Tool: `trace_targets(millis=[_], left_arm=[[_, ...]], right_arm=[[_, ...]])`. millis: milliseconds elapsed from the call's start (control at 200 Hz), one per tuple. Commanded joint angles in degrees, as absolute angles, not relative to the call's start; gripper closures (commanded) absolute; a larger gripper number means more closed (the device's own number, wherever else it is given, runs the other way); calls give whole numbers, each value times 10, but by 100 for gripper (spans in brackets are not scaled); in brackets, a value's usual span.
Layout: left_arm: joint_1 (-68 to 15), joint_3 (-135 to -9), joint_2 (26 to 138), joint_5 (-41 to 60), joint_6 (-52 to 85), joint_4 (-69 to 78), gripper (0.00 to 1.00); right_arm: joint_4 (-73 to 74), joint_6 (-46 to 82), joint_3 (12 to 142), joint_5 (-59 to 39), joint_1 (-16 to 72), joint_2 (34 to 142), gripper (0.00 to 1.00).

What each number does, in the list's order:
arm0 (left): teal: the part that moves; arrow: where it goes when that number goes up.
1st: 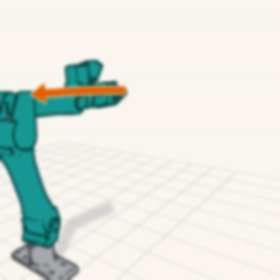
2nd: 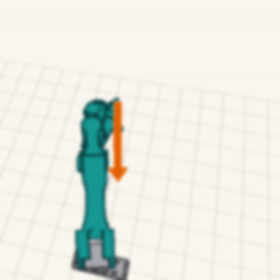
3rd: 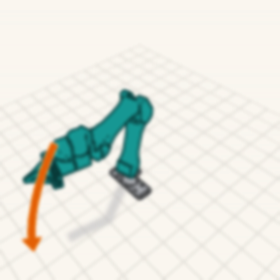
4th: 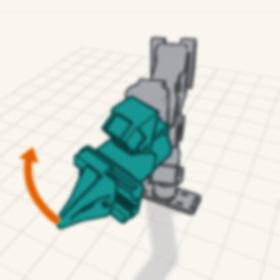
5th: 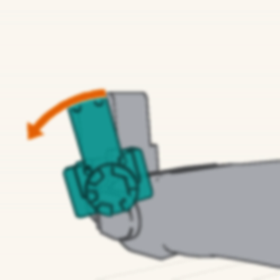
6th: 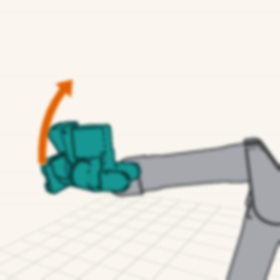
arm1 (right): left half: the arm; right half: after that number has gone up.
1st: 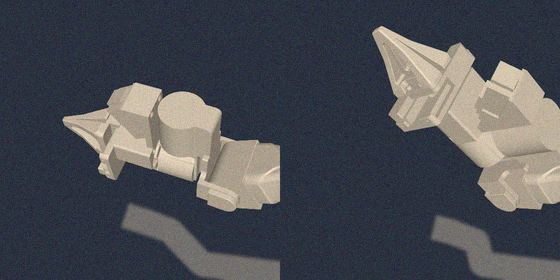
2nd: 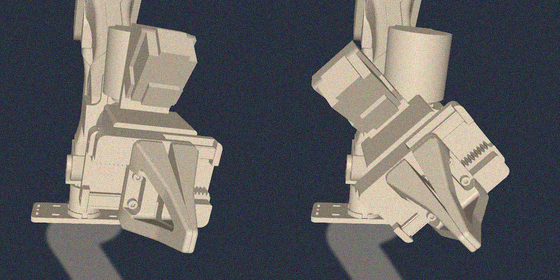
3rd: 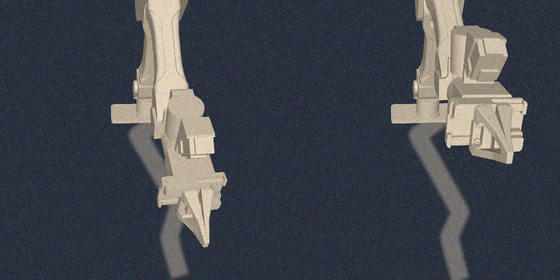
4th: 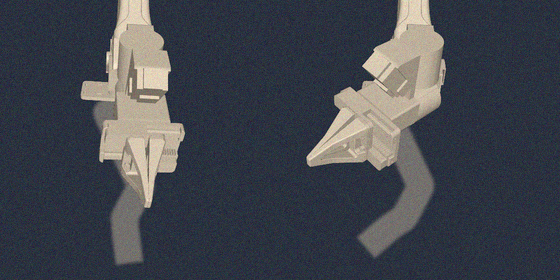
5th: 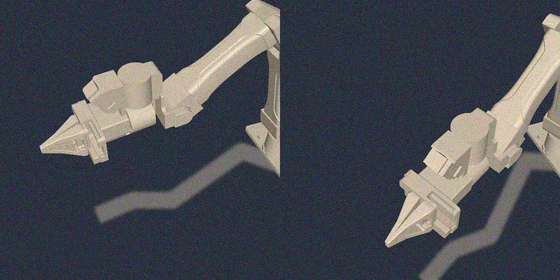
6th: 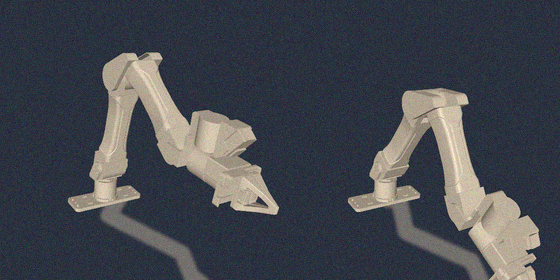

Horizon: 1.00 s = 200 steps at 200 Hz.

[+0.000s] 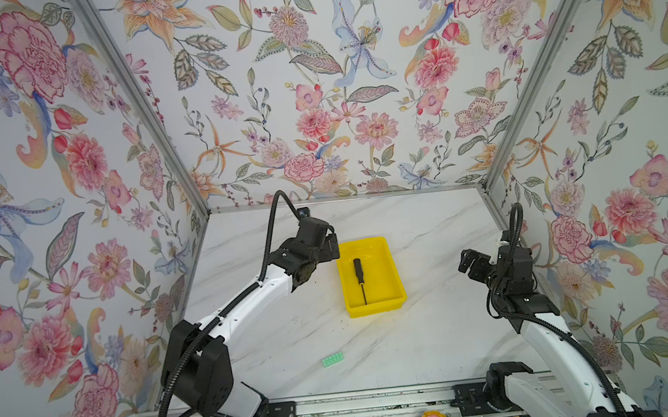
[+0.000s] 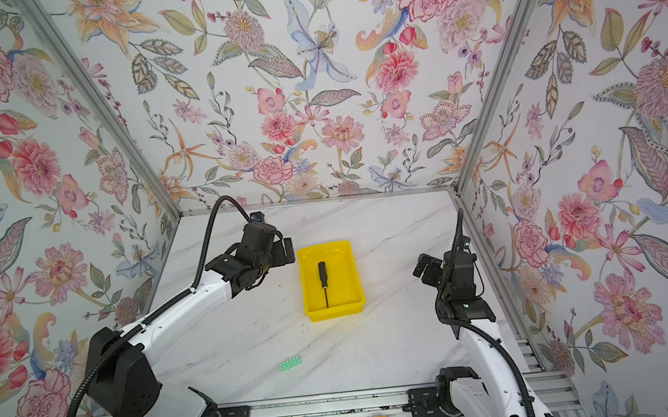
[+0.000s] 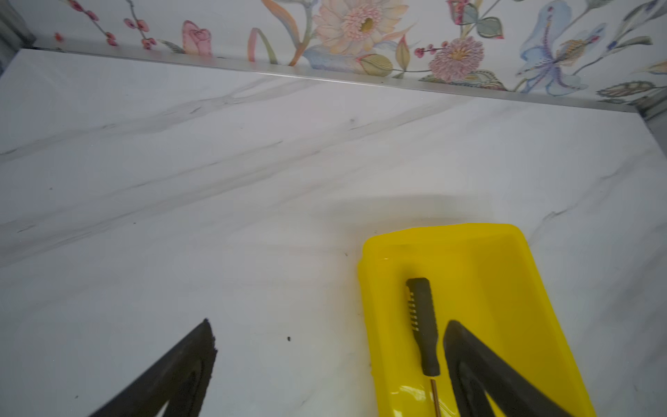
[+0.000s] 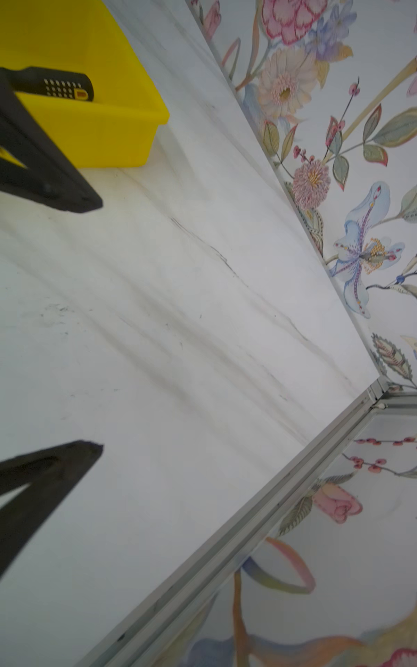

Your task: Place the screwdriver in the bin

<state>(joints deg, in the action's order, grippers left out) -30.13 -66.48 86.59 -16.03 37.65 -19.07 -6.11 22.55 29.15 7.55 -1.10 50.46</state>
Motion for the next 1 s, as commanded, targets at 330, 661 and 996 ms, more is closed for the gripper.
trace_targets(millis=[330,661,996], left_arm=[[-244,-280,747,-411,92,364,1],[-172,-232,804,-403,-30,602,1],[-132,-254,823,-399,-12,545,1]], right_arm=[[277,58,122,58,-56,540,1],[363,85,160,52,-48,679,1],[435,37,258,32,-26,854,1]])
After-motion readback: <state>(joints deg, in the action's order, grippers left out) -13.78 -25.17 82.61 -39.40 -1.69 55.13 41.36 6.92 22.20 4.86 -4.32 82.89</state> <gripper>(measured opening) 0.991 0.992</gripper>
